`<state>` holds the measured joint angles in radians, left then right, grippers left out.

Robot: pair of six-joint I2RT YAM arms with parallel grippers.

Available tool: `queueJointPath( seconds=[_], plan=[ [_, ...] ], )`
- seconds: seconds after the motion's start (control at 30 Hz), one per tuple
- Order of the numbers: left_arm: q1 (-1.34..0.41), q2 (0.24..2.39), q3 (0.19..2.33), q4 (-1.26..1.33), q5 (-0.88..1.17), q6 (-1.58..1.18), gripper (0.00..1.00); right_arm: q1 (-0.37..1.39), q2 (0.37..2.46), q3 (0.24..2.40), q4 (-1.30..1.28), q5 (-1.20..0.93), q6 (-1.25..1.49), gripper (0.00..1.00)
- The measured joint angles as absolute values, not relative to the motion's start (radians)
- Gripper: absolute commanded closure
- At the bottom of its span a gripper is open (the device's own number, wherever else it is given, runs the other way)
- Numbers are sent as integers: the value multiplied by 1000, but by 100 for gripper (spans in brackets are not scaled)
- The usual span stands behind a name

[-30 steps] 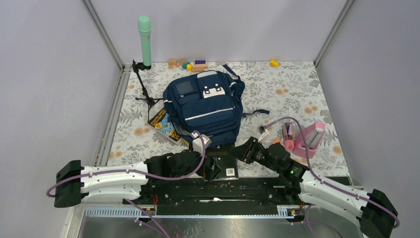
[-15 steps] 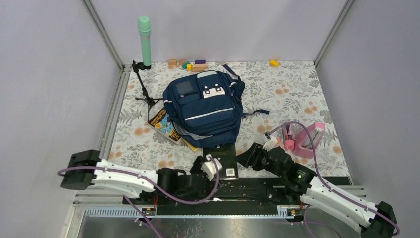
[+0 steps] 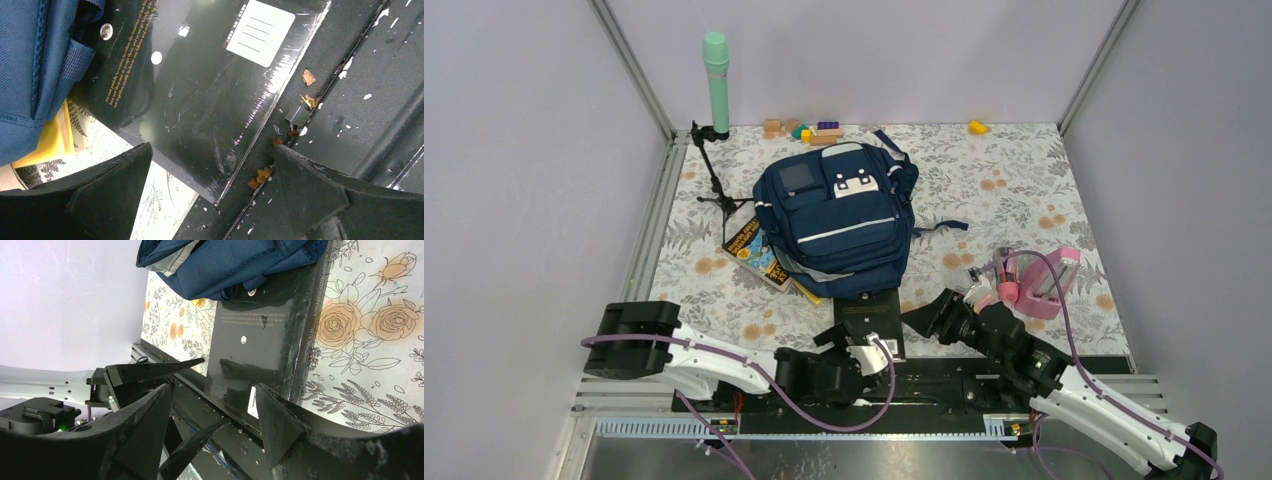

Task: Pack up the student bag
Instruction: Pick up the book from the center of the board.

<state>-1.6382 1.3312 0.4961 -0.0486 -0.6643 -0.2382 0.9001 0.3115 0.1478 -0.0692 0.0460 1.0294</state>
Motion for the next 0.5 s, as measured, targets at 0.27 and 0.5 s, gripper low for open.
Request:
queueJointPath(
  seconds=[0.27,0.5],
  plan=[
    [-1636,1450,562,-17,-670,-162,1,900,282,136,-78,63,1046,30],
    [-1619,1535,613,2,-678,-125,1,900,276,136,-77,64,1048,30]
  ],
)
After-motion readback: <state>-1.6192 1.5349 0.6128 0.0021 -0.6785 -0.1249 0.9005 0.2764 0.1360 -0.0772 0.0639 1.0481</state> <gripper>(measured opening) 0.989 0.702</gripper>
